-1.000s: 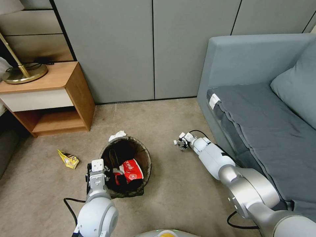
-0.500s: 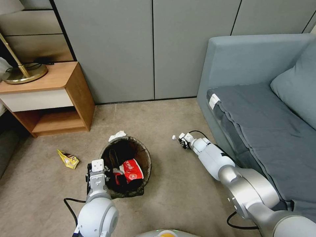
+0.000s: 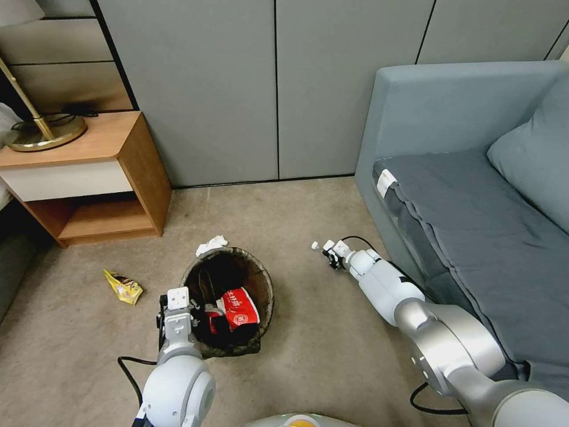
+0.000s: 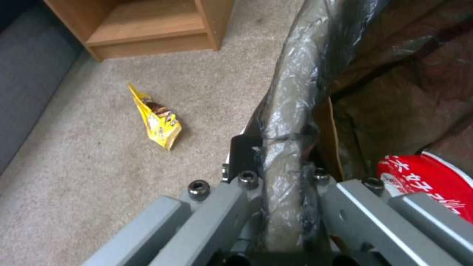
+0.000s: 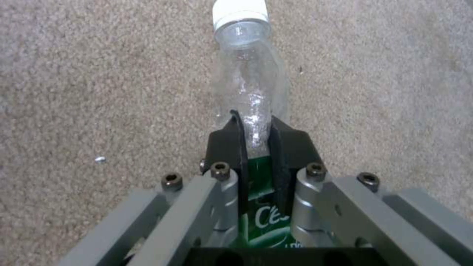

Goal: Pick up the trash bin, then pick up the garbage from the floor and place it into the trash bin.

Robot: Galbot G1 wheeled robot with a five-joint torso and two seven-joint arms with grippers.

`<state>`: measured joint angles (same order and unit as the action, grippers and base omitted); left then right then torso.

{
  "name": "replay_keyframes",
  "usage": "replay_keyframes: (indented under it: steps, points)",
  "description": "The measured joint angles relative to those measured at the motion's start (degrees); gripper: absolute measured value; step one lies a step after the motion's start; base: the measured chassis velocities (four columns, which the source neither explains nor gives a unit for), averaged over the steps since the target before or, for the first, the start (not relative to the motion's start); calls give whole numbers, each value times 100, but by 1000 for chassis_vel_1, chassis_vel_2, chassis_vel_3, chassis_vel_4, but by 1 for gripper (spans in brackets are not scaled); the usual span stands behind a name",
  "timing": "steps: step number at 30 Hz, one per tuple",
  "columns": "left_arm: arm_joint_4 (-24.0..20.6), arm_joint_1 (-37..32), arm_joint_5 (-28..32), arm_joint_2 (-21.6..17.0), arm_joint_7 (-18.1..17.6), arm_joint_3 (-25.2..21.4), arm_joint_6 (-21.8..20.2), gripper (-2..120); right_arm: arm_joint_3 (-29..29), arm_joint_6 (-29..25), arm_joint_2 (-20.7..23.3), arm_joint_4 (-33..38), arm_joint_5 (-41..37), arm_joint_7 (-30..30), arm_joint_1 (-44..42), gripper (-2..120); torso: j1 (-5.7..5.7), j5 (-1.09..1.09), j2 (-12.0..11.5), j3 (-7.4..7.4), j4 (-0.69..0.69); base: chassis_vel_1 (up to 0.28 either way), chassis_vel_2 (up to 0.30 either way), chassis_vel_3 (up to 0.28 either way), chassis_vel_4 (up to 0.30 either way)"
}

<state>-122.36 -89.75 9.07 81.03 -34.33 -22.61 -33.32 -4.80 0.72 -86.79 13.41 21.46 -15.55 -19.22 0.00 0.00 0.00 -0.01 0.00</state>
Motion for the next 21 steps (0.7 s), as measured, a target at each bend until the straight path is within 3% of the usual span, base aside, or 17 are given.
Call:
replay_keyframes:
  steps: [11, 15, 21]
  points:
    - [62, 60, 78, -94, 0, -32, -2, 0, -60, -46, 103, 465, -513, 229, -364, 8, 0, 0, 0, 1, 1, 0, 0, 0, 0]
    - [138, 138, 190, -182, -25, -47, -22, 0, -82, 41, 380, 1571, -1531, 377, -904, 8, 1, 4, -1, 1, 0, 0, 0, 0, 0]
    - [197, 189, 258, -238, -43, -57, -29, 0, -140, 197, 665, 2737, -2266, 577, -1365, 8, 1, 3, -1, 1, 1, 0, 0, 0, 0]
